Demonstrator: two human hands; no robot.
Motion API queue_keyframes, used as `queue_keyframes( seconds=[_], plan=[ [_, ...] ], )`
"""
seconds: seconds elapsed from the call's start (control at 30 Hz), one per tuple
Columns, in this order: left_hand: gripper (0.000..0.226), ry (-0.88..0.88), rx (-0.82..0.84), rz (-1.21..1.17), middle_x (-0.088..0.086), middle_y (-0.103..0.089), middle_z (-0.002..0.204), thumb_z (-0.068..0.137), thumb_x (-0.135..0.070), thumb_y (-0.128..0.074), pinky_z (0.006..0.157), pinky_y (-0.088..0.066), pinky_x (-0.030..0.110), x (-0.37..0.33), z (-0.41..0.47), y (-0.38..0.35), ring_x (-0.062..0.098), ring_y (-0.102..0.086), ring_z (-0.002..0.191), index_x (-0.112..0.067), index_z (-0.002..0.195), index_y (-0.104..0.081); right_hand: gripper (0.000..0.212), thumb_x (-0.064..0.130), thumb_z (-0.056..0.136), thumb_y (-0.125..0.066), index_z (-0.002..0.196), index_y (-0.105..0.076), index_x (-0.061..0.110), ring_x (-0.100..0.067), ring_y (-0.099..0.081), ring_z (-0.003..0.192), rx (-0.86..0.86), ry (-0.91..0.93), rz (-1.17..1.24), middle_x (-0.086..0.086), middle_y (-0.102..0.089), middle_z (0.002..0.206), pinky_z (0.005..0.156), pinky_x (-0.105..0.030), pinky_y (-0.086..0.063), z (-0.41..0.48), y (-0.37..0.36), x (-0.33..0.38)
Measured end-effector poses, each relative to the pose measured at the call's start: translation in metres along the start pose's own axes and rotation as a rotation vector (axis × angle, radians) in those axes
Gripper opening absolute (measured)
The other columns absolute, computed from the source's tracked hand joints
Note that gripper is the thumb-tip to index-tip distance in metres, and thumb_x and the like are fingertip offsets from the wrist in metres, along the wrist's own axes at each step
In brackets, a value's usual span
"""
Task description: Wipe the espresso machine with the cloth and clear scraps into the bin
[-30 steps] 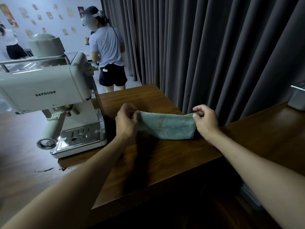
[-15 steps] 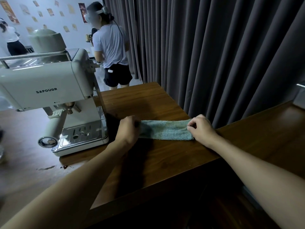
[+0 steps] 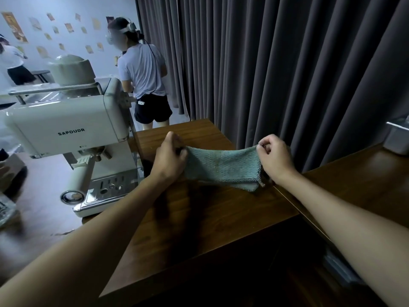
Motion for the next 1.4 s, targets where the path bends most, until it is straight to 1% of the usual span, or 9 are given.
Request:
queue_keyframes(
  seconds=[0.17, 0.37, 0.53, 0.73, 0.87, 0.93, 1.03, 1.23, 1.4],
  plan=[
    [0.006, 0.082, 0.07, -0.108, 0.01, -0.067, 0.103, 0.096, -0.011, -0.059, 0.069, -0.062, 0.045, -0.009, -0.009, -0.022, 0.026, -0.067, 0.09, -0.014, 0.101, -0.06, 0.009, 0.014, 0.09, -0.063, 0.083, -0.059, 0.015, -0.008, -0.055, 0.059, 0.062, -0.005, 0.052, 0.002, -0.059, 0.069, 0.048, -0.012, -0.037, -0.013, -0.013, 0.029],
    [0.023, 0.25, 0.172, -0.399, 0.011, -0.068, 0.106, 0.097, -0.023, -0.061, 0.074, -0.06, 0.033, -0.009, -0.03, -0.047, 0.023, -0.068, 0.095, -0.007, 0.113, -0.064, 0.025, 0.0, 0.097, -0.05, 0.121, -0.06, 0.002, -0.014, -0.07, 0.093, 0.651, -0.048, 0.388, -0.01, -0.069, 0.106, 0.076, -0.021, -0.057, -0.055, -0.074, 0.072],
    [0.022, 0.302, 0.076, -0.477, 0.019, -0.064, 0.103, 0.093, -0.008, -0.063, 0.083, -0.06, 0.04, 0.008, -0.037, -0.033, 0.031, -0.067, 0.1, -0.006, 0.115, -0.063, 0.035, -0.002, 0.096, -0.048, 0.129, -0.053, 0.006, -0.017, -0.067, 0.099, 0.436, -0.061, 0.319, -0.009, -0.067, 0.112, 0.082, -0.025, -0.056, -0.049, -0.06, 0.061],
    [0.029, 0.278, 0.2, -0.651, 0.0, -0.06, 0.084, 0.096, -0.006, -0.059, 0.084, -0.054, 0.042, -0.001, -0.041, -0.031, 0.017, -0.059, 0.079, -0.012, 0.124, -0.059, 0.068, 0.028, 0.091, -0.064, 0.149, -0.028, 0.03, -0.021, -0.054, 0.122, 0.683, -0.351, 0.497, -0.003, -0.058, 0.127, 0.109, -0.041, -0.036, -0.064, -0.076, 0.028],
    [0.03, 0.296, 0.228, -0.788, -0.006, -0.057, 0.073, 0.097, -0.001, -0.054, 0.068, -0.056, 0.029, -0.009, -0.044, -0.035, 0.005, -0.058, 0.066, -0.013, 0.125, -0.058, 0.056, 0.016, 0.091, -0.065, 0.14, -0.037, 0.022, -0.021, -0.062, 0.103, 0.694, -0.473, 0.73, -0.01, -0.062, 0.115, 0.091, -0.039, -0.05, -0.072, -0.079, 0.026],
    [0.029, 0.352, 0.23, -0.716, -0.001, -0.061, 0.091, 0.097, -0.004, -0.057, 0.069, -0.058, 0.035, 0.0, -0.049, -0.037, 0.013, -0.062, 0.082, -0.013, 0.125, -0.057, 0.054, 0.011, 0.089, -0.066, 0.136, -0.039, 0.018, -0.02, -0.063, 0.1, 0.611, -0.463, 0.656, -0.012, -0.064, 0.112, 0.079, -0.035, -0.052, -0.069, -0.073, 0.019],
    [0.034, 0.426, 0.311, -0.302, 0.008, -0.058, 0.117, 0.093, -0.009, -0.064, 0.065, -0.061, 0.04, 0.029, -0.063, -0.046, 0.03, -0.064, 0.1, -0.012, 0.124, -0.05, 0.059, 0.025, 0.086, -0.071, 0.135, -0.039, 0.021, -0.017, -0.06, 0.103, 0.625, -0.288, 0.201, -0.007, -0.062, 0.11, 0.087, -0.035, -0.049, -0.068, -0.07, 0.007],
    [0.049, -0.079, 0.498, 0.329, 0.004, -0.053, 0.128, 0.083, -0.039, -0.074, 0.104, -0.045, 0.038, 0.015, -0.075, -0.067, 0.022, -0.051, 0.122, -0.022, 0.128, -0.061, 0.038, 0.032, 0.08, -0.076, 0.115, -0.062, 0.032, -0.015, -0.045, 0.119, 0.77, 0.01, -0.138, 0.003, -0.05, 0.119, 0.102, -0.032, -0.037, -0.089, -0.076, 0.006],
    [0.055, -0.104, 0.602, 0.592, -0.005, -0.051, 0.127, 0.08, -0.068, -0.054, 0.103, -0.039, 0.05, 0.026, -0.086, -0.078, 0.022, -0.046, 0.124, -0.039, 0.126, -0.059, 0.033, 0.042, 0.082, -0.073, 0.113, -0.063, 0.039, -0.017, -0.033, 0.13, 0.869, 0.065, -0.305, 0.015, -0.045, 0.132, 0.113, -0.05, -0.024, -0.103, -0.081, -0.009]
  ],
)
Point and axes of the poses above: each hand's wrist, its own z-axis towards the middle knuckle, its own y-axis out of the back of the hand, x = y × z, the point moved 9 cm from there along z, towards the middle knuckle
